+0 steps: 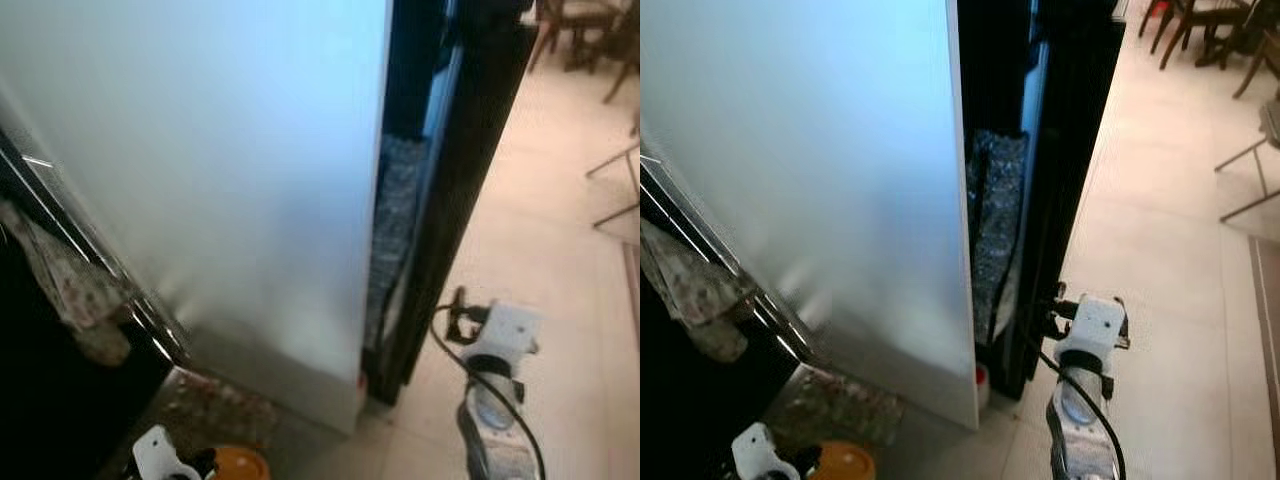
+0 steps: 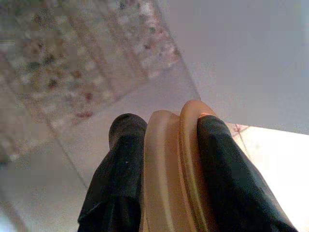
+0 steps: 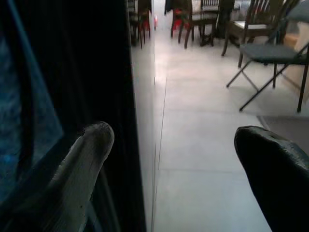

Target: Restocking fridge

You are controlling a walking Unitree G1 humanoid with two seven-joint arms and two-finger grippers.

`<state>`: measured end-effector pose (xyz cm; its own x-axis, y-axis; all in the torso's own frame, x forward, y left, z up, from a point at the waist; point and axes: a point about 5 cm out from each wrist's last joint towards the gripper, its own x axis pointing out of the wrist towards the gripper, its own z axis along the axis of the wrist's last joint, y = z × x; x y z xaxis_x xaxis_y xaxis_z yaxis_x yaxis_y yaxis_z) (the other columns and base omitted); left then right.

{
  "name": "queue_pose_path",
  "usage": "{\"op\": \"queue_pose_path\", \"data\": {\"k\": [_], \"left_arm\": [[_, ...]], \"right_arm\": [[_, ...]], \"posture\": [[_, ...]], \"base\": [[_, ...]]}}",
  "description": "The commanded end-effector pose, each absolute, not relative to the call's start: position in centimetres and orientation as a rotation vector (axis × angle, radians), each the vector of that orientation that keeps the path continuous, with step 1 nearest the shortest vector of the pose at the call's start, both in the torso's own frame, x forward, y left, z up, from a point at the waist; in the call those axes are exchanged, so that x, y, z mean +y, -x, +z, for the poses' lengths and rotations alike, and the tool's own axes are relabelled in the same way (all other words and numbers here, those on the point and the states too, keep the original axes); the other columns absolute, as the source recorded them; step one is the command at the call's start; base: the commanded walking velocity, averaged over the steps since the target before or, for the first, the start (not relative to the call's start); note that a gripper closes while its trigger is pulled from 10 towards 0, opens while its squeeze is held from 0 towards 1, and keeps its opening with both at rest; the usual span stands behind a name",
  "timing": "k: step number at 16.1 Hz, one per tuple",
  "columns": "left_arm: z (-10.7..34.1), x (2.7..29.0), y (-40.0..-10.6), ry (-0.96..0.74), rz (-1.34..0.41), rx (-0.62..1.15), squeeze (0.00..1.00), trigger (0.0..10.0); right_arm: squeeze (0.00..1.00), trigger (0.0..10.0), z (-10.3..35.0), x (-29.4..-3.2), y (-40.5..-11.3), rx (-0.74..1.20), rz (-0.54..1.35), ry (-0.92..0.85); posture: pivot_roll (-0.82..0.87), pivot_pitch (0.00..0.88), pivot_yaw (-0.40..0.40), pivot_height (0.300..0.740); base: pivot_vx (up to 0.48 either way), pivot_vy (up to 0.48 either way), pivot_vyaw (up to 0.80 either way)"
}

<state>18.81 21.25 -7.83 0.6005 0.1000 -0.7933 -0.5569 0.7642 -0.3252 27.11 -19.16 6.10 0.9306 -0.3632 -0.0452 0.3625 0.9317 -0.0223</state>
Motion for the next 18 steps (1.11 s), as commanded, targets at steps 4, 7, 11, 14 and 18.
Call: {"op": "queue_pose_path", "data": {"k": [4, 7, 11, 14, 18], "left_arm": [[-7.6, 21.0, -19.4, 0.584, 0.38, 0.838, 0.0, 10.0], [-7.5, 21.0, -19.5, 0.572, 0.375, 0.837, 0.0, 10.0], [-7.5, 21.0, -19.5, 0.562, 0.363, 0.843, 0.0, 10.0], [-7.5, 21.1, -19.5, 0.559, 0.364, 0.844, 0.0, 10.0], [-7.5, 21.1, -19.5, 0.56, 0.359, 0.845, 0.0, 10.0]], "right_arm": [[0.0, 10.0, 6.5, -19.7, -27.2, 0.046, -0.414, -0.001], [0.0, 10.0, 6.5, -20.1, -27.2, 0.056, -0.435, 0.001], [0.0, 10.0, 6.6, -20.3, -27.4, 0.054, -0.441, 0.007], [0.0, 10.0, 6.4, -20.6, -27.2, 0.064, -0.472, 0.003], [0.0, 10.0, 6.3, -20.7, -27.1, 0.069, -0.47, 0.011]], "posture": [[-0.05, 0.0, 0.116, 0.74], [-0.05, 0.0, 0.114, 0.74], [-0.04, 0.0, 0.115, 0.74], [-0.04, 0.0, 0.116, 0.74], [-0.04, 0.0, 0.115, 0.74]], "base": [[0.0, 0.0, 0.0], [0.0, 0.0, 0.0], [0.0, 0.0, 0.0], [0.0, 0.0, 0.0], [0.0, 0.0, 0.0]]}}
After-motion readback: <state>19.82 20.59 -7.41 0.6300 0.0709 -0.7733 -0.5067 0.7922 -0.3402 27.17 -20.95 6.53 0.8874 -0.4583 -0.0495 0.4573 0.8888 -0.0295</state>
